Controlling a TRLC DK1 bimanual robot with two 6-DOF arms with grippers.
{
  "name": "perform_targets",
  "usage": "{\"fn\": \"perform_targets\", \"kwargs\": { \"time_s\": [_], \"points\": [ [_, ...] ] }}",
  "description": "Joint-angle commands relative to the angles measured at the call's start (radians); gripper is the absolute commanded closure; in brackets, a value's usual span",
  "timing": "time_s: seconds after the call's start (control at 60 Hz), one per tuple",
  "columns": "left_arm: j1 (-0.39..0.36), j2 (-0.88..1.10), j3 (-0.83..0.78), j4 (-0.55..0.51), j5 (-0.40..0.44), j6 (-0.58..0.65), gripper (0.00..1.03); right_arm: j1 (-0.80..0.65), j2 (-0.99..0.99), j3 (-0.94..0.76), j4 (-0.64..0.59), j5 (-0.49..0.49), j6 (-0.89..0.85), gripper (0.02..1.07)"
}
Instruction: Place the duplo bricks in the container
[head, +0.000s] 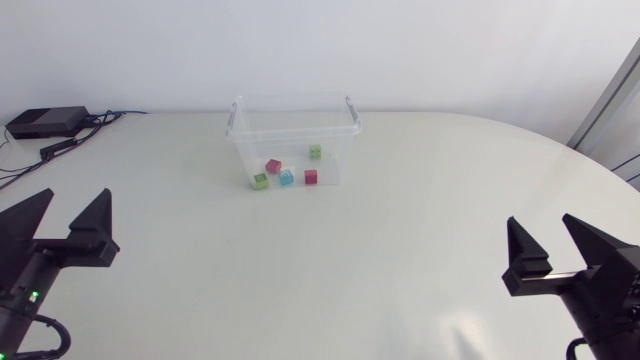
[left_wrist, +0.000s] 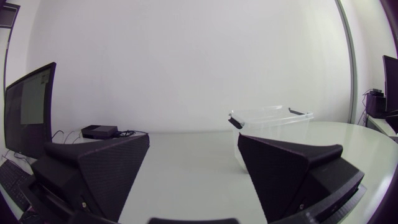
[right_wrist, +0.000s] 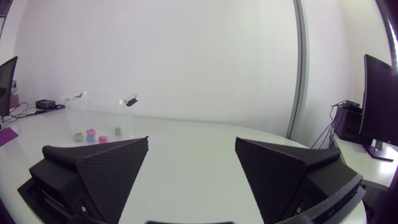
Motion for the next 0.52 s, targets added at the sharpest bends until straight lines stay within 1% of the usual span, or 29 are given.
{"fn": "perform_targets", "kwargs": {
  "time_s": [0.0, 0.333, 0.5],
  "points": [
    [-0.011, -0.049, -0.039, -0.030, 0.012, -0.028, 0.04, 0.002, -0.005, -0.028, -0.003, 0.007, 0.024, 0.06],
    [-0.037, -0.221, -0.104, -0.193, 0.024, -0.063, 0.04, 0.009, -0.004, -0.028, 0.001, 0.015, 0.052, 0.06],
    [-0.038, -0.222, -0.105, -0.194, 0.024, -0.063, 0.04, 0.009, -0.004, -0.028, 0.001, 0.015, 0.052, 0.06]
  ]
}}
